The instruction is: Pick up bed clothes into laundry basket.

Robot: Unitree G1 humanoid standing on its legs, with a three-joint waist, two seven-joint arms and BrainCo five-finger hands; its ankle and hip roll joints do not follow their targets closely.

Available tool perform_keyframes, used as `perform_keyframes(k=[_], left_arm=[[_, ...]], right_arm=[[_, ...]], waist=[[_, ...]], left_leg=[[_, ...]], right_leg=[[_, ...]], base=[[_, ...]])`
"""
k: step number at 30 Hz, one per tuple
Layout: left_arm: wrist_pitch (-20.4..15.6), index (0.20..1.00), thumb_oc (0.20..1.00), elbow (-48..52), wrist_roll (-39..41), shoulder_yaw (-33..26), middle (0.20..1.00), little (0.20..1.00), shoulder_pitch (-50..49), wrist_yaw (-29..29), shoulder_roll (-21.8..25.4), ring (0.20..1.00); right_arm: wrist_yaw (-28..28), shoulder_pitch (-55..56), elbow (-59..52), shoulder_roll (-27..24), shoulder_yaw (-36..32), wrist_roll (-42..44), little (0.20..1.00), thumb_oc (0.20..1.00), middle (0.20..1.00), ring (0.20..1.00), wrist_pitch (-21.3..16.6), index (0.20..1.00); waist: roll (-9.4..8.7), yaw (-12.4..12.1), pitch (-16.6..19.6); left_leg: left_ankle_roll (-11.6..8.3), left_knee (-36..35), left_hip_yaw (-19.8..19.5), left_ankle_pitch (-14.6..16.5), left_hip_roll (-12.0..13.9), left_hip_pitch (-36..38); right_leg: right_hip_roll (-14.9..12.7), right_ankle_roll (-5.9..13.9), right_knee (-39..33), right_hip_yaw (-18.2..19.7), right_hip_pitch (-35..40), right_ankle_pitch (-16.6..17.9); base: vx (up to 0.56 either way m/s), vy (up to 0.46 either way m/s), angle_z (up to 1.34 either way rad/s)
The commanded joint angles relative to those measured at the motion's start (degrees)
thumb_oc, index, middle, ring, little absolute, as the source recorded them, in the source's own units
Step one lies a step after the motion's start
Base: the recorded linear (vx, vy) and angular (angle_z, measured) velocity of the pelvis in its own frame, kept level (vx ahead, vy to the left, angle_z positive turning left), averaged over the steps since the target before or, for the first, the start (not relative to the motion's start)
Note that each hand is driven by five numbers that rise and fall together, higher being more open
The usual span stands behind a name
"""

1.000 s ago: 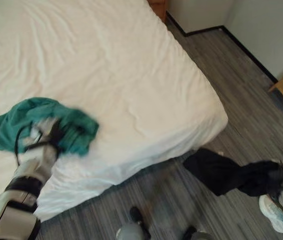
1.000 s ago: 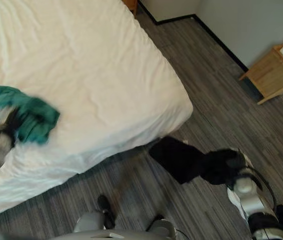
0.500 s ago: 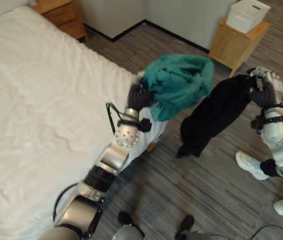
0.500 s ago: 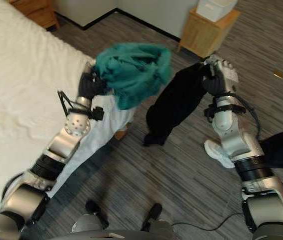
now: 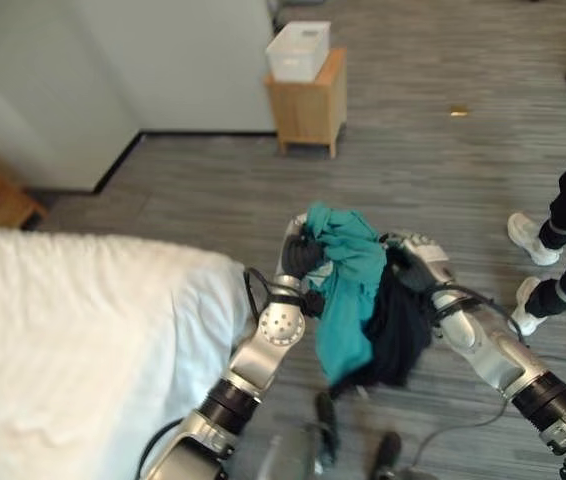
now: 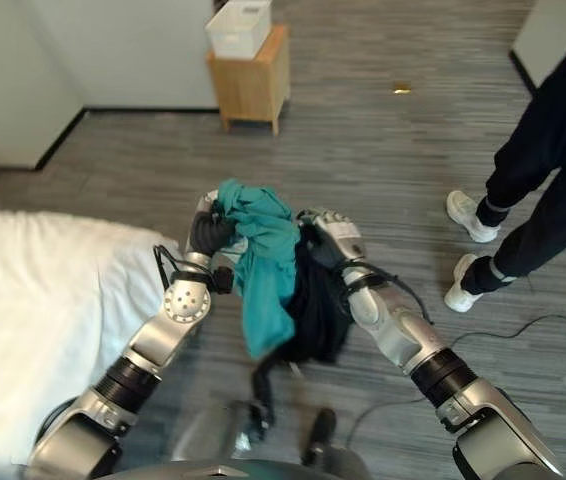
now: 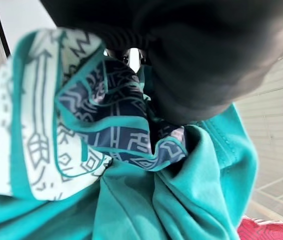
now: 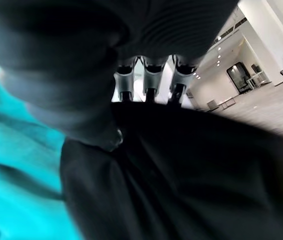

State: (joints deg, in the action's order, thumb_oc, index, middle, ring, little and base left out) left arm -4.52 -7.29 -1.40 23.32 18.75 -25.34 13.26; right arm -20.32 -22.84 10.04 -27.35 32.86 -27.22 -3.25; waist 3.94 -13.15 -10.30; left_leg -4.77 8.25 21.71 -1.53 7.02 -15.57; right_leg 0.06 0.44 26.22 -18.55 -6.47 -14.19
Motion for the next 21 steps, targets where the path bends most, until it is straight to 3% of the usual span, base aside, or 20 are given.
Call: perform_keyframes(k=[1, 2, 3, 4, 5, 6, 7, 8, 9, 10, 11, 12, 13, 14, 15, 17, 19, 20, 21], left_arm=[[-3.1, 0.200, 0.200, 5.3, -2.1, -0.7, 0.200, 0.200, 4.3, -0.9, -0.4, 0.200], [-3.0, 0.200, 0.200, 5.3, -2.1, -0.7, 0.200, 0.200, 4.2, -0.9, -0.4, 0.200], [-2.7, 0.200, 0.200, 6.6, -1.7, -1.2, 0.200, 0.200, 2.2, -0.8, 0.6, 0.200], [-2.5, 0.200, 0.200, 6.9, -1.8, -1.2, 0.200, 0.200, 1.5, -0.7, 1.4, 0.200], [-2.5, 0.200, 0.200, 7.0, -1.8, -1.1, 0.200, 0.200, 1.4, -0.7, 1.5, 0.200], [-2.1, 0.200, 0.200, 6.9, -1.0, -1.1, 0.200, 0.200, 1.1, -1.5, 1.8, 0.200], [-2.1, 0.200, 0.200, 6.9, -0.9, -1.1, 0.200, 0.200, 1.1, -1.5, 1.9, 0.200], [-1.9, 0.200, 0.200, 7.0, -0.5, -1.2, 0.200, 0.200, 1.1, -2.0, 2.0, 0.200], [-1.5, 0.200, 0.200, 7.1, -1.0, -0.7, 0.200, 0.200, 2.3, -3.3, 2.1, 0.200], [-1.3, 0.200, 0.200, 6.7, -1.0, -0.3, 0.200, 0.200, 3.4, -3.9, 1.6, 0.200], [-1.4, 0.200, 0.200, 6.6, -1.0, -0.3, 0.200, 0.200, 3.5, -3.9, 1.6, 0.200], [-1.2, 0.200, 0.200, 6.1, -0.9, -0.1, 0.200, 0.200, 5.0, -4.4, 1.4, 0.200], [-1.4, 0.200, 0.200, 7.5, -2.2, -1.4, 0.200, 0.200, 6.4, -3.7, 4.0, 0.200], [-1.6, 0.200, 0.200, 6.4, -1.7, -0.4, 0.200, 0.200, 8.7, -2.6, 4.3, 0.200], [-1.2, 0.200, 0.200, 4.5, -1.8, 0.8, 0.200, 0.200, 10.3, -1.6, 3.8, 0.200], [-1.1, 0.200, 0.200, 2.7, -1.8, 1.1, 0.200, 0.200, 12.3, -1.0, 3.6, 0.200], [-0.6, 0.200, 0.200, -0.9, -2.8, 0.9, 0.200, 0.200, 15.1, 0.1, 2.6, 0.200], [-1.0, 0.200, 0.200, 1.2, -3.6, -0.7, 0.200, 0.200, 15.0, 1.2, 3.9, 0.200], [-1.3, 0.200, 0.200, 1.0, -3.7, -0.3, 0.200, 0.200, 15.3, 1.8, 4.1, 0.200]], right_arm=[[-0.7, -11.0, -1.0, 1.2, -2.3, -1.4, 0.200, 0.200, 0.200, 0.200, -1.7, 0.200], [-0.7, -11.0, -1.0, 1.3, -2.3, -1.4, 0.200, 0.200, 0.200, 0.200, -1.7, 0.200], [0.1, -9.5, -1.5, 3.2, -1.4, -2.1, 0.200, 0.200, 0.200, 0.200, -1.9, 0.200], [0.1, -8.9, -1.6, 3.6, -1.5, -2.4, 0.200, 0.200, 0.200, 0.200, -2.2, 0.200], [0.1, -8.8, -1.6, 3.7, -1.6, -2.4, 0.200, 0.200, 0.200, 0.200, -2.2, 0.200], [0.3, -7.6, -1.1, 4.6, -1.1, -3.1, 0.200, 0.200, 0.200, 0.200, -2.0, 0.200], [0.3, -7.7, -1.0, 4.8, -1.1, -3.1, 0.200, 0.200, 0.200, 0.200, -2.0, 0.200], [0.6, -7.5, -0.7, 5.3, -0.7, -3.6, 0.200, 0.200, 0.200, 0.200, -1.7, 0.200], [0.7, -8.6, -0.5, 5.5, -0.5, -4.0, 0.200, 0.200, 0.200, 0.200, -1.1, 0.200], [0.5, -9.3, -0.7, 5.7, -0.7, -4.3, 0.200, 0.200, 0.200, 0.200, -0.8, 0.200], [0.5, -9.4, -0.7, 5.6, -0.6, -4.3, 0.200, 0.200, 0.200, 0.200, -0.8, 0.200], [0.6, -10.0, -0.7, 5.7, -0.7, -4.1, 0.200, 0.200, 0.200, 0.200, -0.6, 0.200], [4.0, -7.3, -5.4, -9.3, -10.1, 6.1, 0.200, 0.200, 0.200, 0.200, -4.1, 0.200], [2.4, -7.9, -8.4, -13.7, -12.9, 11.9, 0.200, 0.200, 0.200, 0.200, -5.3, 0.200], [3.1, -8.4, -7.7, -15.5, -13.5, 15.0, 0.200, 0.200, 0.200, 0.200, -6.0, 0.200], [3.9, -9.3, -7.7, -17.7, -14.5, 18.2, 0.200, 0.200, 0.200, 0.200, -6.4, 0.200], [4.4, -10.3, -4.3, -18.2, -14.7, 18.5, 0.200, 0.200, 0.200, 0.200, -4.8, 0.200], [3.5, -7.6, -7.3, -19.7, -20.2, 23.8, 0.200, 0.200, 0.200, 0.200, -7.4, 0.200], [3.3, -8.2, -4.9, -19.6, -19.6, 23.6, 0.200, 0.200, 0.200, 0.200, -6.0, 0.200]], waist=[[-0.74, -4.1, -1.9], [-0.83, -4.3, -1.9], [-1.97, -5.5, -1.1], [-3.52, -7.2, -0.6], [-3.71, -7.3, -0.5], [-5.61, -8.2, -0.5], [-5.79, -8.4, -0.4], [-6.20, -7.9, -0.8], [-5.20, -5.8, -1.2], [-4.24, -4.1, -1.4], [-4.27, -3.9, -1.4], [-3.35, -2.8, -1.9], [-2.60, 0.8, -2.7], [-3.12, 4.6, -2.4], [-3.38, 6.3, -2.3], [-3.32, 8.1, -2.3], [-3.57, 10.2, -1.8], [-2.89, 11.9, -1.3], [-3.70, 11.7, -0.8]], left_leg=[[3.93, -7.1, 7.8, -4.7, -5.1, 1.1], [3.98, -7.3, 8.0, -4.6, -5.2, 1.3], [7.95, -10.6, 6.7, -3.7, -7.5, 3.3], [8.70, -11.6, 5.2, -3.6, -8.5, 3.9], [8.76, -11.6, 5.4, -3.5, -8.6, 3.8], [10.55, -12.2, 5.5, -2.4, -9.2, 5.4], [10.67, -12.2, 5.7, -2.2, -9.2, 5.3], [10.66, -12.4, 5.4, -2.3, -8.4, 6.3], [9.54, -13.0, 3.7, -2.5, -5.9, 8.1], [9.02, -13.2, 3.3, -2.6, -4.8, 8.8], [9.07, -13.2, 3.0, -2.6, -5.0, 8.7], [8.75, -13.2, 1.9, -2.1, -4.5, 9.8], [7.93, -13.2, -3.6, -0.6, -5.0, 12.0], [6.81, -13.2, -7.8, 1.2, -5.9, 14.3], [5.54, -13.2, -9.2, 1.8, -5.5, 15.1], [4.41, -13.2, -11.0, 3.1, -5.2, 16.0], [1.77, -13.2, -12.0, 5.3, -3.5, 18.5], [-0.37, -13.2, -12.8, 7.4, -1.0, 21.7], [-0.91, -13.2, -13.4, 9.1, -0.8, 23.4]], right_leg=[[1.9, 5.24, -31.2, 5.3, 22.1, 3.6], [1.8, 5.31, -31.2, 5.6, 22.2, 3.6], [2.9, 5.32, -30.8, 6.3, 22.9, 4.4], [2.5, 6.82, -27.7, 6.6, 22.7, 5.7], [2.3, 6.92, -27.4, 6.7, 22.5, 5.5], [1.0, 12.82, -19.8, 5.3, 20.2, 9.8], [0.8, 13.00, -19.2, 5.4, 19.7, 9.5], [0.6, 14.56, -12.5, 5.4, 16.6, 13.0], [1.1, 14.56, -1.3, 5.5, 9.7, 18.2], [-0.7, 14.56, 1.5, 4.5, 6.7, 18.5], [-0.9, 14.56, 2.0, 4.3, 6.4, 18.2], [-4.1, 14.56, 2.6, 3.4, 4.4, 16.9], [-8.0, 14.34, -1.0, 5.2, 0.5, 13.5], [-7.9, 11.63, -9.2, 8.9, -0.6, 11.8], [-8.8, 10.71, -15.5, 10.1, -2.1, 12.7], [-10.0, 11.10, -21.6, 8.5, -1.3, 14.3], [-14.1, 13.25, -28.6, 3.7, -6.0, 20.1], [-16.5, 14.41, -30.1, -2.3, -8.4, 22.3], [-16.9, 14.44, -30.3, -3.4, -7.7, 23.1]], base=[[0.36, -0.084, 1.03], [0.54, -0.113, 0.32], [0.54, -0.117, -0.10], [0.54, -0.117, -0.39], [0.48, -0.159, -0.43], [0.27, -0.090, -0.87], [0.38, -0.223, -0.98], [0.36, -0.287, -0.83], [0.45, -0.339, -0.31], [0.33, -0.211, 0.03], [0.18, -0.019, 0.88], [0.42, 0.018, 0.80], [0.80, -0.144, 0.67], [0.87, -0.264, 1.01], [0.57, -0.258, 1.70], [0.37, -0.196, 1.55], [0.65, -0.331, 0.85], [0.77, -0.365, 0.95], [0.61, -0.274, 0.96]])
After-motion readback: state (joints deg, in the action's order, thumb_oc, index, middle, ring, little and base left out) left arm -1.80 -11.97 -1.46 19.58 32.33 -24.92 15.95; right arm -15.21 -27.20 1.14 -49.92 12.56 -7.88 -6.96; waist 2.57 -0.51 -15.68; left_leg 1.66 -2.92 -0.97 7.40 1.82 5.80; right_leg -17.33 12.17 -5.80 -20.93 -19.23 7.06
